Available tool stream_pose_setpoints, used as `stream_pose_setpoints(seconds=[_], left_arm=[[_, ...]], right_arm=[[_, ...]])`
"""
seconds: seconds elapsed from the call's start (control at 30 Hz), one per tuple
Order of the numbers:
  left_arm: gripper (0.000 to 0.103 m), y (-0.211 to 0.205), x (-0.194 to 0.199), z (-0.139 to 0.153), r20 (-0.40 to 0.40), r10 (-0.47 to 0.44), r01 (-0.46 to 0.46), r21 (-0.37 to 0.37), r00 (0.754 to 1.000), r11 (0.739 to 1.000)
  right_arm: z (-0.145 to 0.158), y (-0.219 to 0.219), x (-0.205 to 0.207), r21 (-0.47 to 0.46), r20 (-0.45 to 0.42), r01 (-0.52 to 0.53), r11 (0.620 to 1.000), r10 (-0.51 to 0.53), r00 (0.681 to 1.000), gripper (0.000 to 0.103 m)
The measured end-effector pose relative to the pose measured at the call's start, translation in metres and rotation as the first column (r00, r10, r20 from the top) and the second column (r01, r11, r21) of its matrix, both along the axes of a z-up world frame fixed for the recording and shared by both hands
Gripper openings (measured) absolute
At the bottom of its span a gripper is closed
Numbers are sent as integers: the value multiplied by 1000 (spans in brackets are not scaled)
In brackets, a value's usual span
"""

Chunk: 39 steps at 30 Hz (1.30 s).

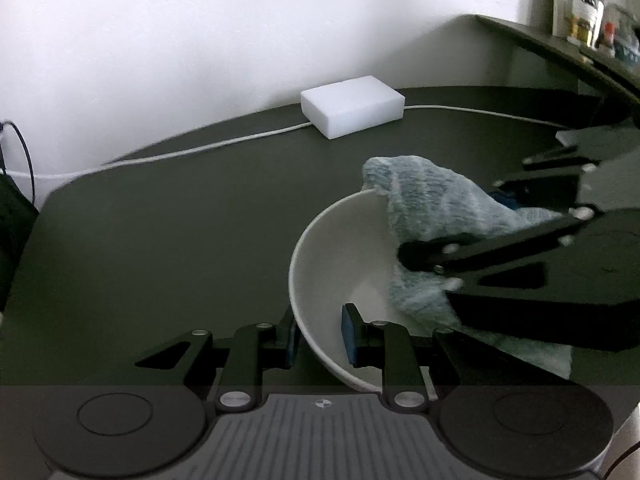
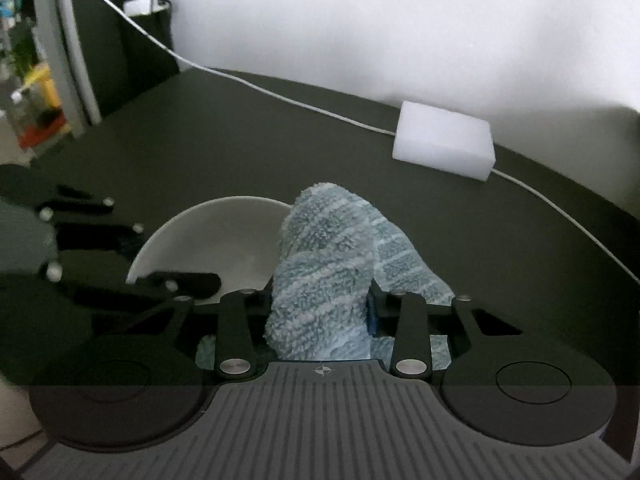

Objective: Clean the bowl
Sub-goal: 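Push the towel back into the bowl and wipe the inner wall, right gripper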

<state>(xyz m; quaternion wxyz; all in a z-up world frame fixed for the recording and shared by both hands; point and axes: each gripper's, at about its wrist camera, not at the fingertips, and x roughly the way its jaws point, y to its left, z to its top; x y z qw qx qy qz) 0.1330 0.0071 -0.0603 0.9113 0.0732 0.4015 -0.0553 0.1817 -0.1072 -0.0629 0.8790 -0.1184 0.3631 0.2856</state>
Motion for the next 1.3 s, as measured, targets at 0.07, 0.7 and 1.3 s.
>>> stream_pose_setpoints(seconds=[0.07, 0.7, 1.3], left_arm=[[28, 3, 7, 10, 35, -20, 19, 30, 999, 999], [24, -9, 9, -2, -5, -116, 116, 113, 993, 987], [34, 11, -1, 6, -31, -75, 76, 28, 997, 997]], right_arm=[[0, -2, -2, -20, 15, -27, 999, 27, 1000, 39], [9, -18, -9, 120, -43, 50, 991, -45, 998, 40], [14, -11, -1, 29, 65, -112, 993, 110, 992, 41]])
